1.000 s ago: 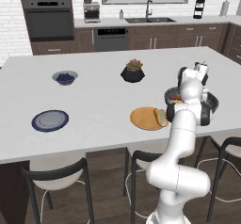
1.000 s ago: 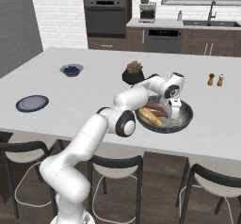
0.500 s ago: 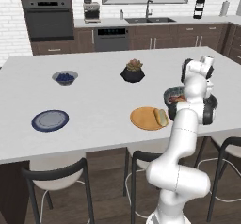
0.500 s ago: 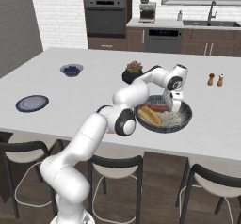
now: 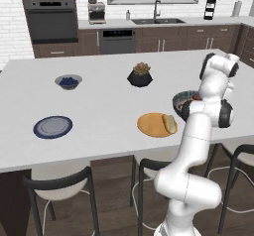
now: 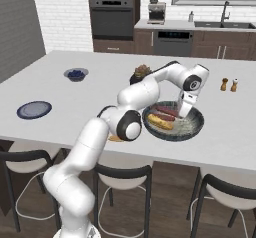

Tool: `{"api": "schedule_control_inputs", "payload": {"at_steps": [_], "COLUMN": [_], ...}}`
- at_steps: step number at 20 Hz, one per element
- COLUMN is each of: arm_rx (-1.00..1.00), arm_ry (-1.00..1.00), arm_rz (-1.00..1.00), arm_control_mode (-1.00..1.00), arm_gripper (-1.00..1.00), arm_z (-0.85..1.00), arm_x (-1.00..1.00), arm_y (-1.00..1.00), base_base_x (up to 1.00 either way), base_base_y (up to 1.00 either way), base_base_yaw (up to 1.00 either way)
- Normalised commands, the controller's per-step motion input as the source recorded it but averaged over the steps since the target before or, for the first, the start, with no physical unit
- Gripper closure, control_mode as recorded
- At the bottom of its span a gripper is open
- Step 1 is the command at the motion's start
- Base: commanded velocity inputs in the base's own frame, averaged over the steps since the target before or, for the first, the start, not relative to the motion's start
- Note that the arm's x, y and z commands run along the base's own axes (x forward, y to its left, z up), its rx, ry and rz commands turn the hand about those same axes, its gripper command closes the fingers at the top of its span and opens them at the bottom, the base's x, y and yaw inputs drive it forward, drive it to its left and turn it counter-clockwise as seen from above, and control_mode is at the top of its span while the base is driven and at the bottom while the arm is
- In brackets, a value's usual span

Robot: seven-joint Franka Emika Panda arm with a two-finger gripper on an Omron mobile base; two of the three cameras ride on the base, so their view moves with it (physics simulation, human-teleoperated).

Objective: Place one bun and one sausage from the bowl on each plate.

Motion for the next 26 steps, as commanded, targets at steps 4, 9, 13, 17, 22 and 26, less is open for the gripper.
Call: {"api": "schedule_control_inputs", "payload": {"at_steps": [4, 9, 13, 17, 22, 26], "arm_rx": [-0.11, -0.08, -0.13, -0.12, -0.14, -0.06], "arm_ry": [-0.11, -0.10, -0.07, 0.00, 0.00, 0.01], "arm_rz": [-0.28, -0.29, -0.24, -0.16, -0.16, -0.13], "arm_control_mode": [-1.00, -1.00, -1.00, -1.00, -1.00, -1.00], "arm_gripper": [1.00, 1.00, 1.00, 1.00, 1.00, 1.00], "arm_z": [-0.20, 0.28, 0.42, 0.15, 0.00, 0.00], "arm_x": [-1.00, -0.93, -0.69, -0.53, -0.16, 0.06], "arm_y": [0.67, 0.91, 0.97, 0.89, 0.91, 0.61], "base_base_x": [0.00, 0.00, 0.00, 0.00, 0.00, 0.00], "base_base_y": [0.00, 0.00, 0.00, 0.00, 0.00, 0.00], "base_base_yaw": [0.00, 0.00, 0.00, 0.00, 0.00, 0.00]}}
